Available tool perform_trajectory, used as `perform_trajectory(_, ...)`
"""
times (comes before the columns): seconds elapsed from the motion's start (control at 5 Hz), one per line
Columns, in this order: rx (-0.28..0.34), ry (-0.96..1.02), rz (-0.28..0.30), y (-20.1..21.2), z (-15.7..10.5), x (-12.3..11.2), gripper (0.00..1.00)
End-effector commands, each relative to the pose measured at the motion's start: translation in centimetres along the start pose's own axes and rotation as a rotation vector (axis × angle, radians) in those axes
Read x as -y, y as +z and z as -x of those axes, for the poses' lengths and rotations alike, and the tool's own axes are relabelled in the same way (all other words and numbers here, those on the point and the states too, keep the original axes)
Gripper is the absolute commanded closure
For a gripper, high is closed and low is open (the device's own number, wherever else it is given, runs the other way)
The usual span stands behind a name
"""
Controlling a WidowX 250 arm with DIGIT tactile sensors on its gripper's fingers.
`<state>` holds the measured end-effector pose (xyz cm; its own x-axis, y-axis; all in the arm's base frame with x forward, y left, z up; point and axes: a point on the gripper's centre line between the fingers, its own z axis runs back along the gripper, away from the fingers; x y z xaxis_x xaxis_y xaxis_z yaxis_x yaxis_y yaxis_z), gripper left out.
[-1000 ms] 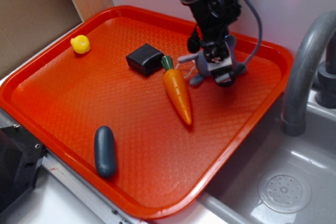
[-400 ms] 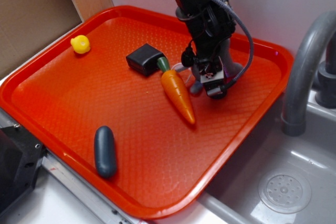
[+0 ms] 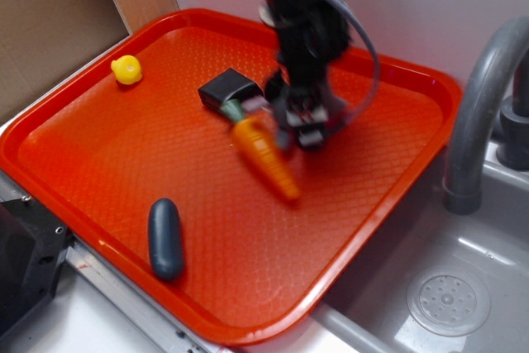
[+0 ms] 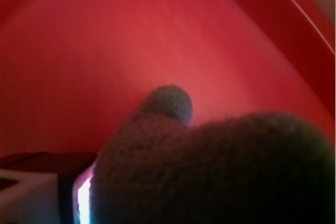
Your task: Grab the gray animal.
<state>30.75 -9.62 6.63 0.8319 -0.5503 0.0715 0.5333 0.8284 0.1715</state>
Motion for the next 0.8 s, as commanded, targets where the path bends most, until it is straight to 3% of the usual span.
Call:
perform_trajectory(0.0,0.010,0.386,-0.169,11.1,2.8,-0.8,1.00)
perform_trajectory(0.4,-0.036,0.695,-0.069,15.7,8.5,-2.0,1.00)
perform_trajectory(0.6,-0.017,0.779,-0.014,16.6,10.1,-2.9,1.00)
